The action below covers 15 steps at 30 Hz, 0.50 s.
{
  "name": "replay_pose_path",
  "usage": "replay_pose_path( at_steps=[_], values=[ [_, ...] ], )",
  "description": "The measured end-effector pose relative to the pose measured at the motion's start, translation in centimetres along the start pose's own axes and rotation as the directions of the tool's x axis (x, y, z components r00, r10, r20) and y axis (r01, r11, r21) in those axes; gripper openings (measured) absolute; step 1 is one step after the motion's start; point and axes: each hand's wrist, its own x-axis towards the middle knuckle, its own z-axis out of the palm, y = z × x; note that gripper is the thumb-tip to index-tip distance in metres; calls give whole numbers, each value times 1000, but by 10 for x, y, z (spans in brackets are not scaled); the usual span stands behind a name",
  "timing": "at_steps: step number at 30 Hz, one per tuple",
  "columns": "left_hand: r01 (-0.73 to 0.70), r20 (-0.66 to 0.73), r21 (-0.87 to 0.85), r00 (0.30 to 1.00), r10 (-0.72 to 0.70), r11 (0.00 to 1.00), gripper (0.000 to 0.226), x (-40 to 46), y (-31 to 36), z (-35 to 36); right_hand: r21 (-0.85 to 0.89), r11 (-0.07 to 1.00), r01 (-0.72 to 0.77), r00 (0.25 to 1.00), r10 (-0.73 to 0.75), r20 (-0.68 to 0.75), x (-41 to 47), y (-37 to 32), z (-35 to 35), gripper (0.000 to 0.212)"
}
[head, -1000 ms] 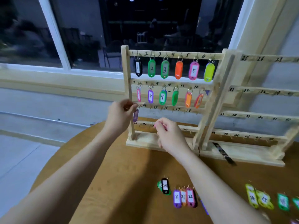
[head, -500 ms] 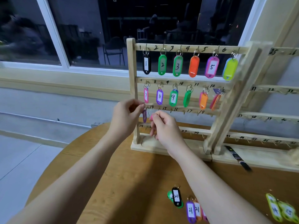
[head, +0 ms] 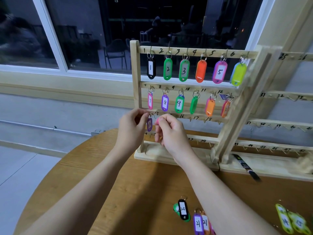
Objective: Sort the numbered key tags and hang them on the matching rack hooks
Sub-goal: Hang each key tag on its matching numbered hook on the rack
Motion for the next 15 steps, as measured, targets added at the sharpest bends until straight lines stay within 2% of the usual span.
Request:
replay_pose_path(
  at_steps=[8, 15],
  values=[
    [67, -8, 28, 998, -66, 997, 15, 2, -4, 3, 42, 999, -5, 1000, 5, 0, 2, 0, 4, 26],
    [168, 73, 9, 983, -168, 986, 20, -1, -21, -6, 62, 996, -60, 998, 58, 22, 4, 2, 16, 26]
  ],
)
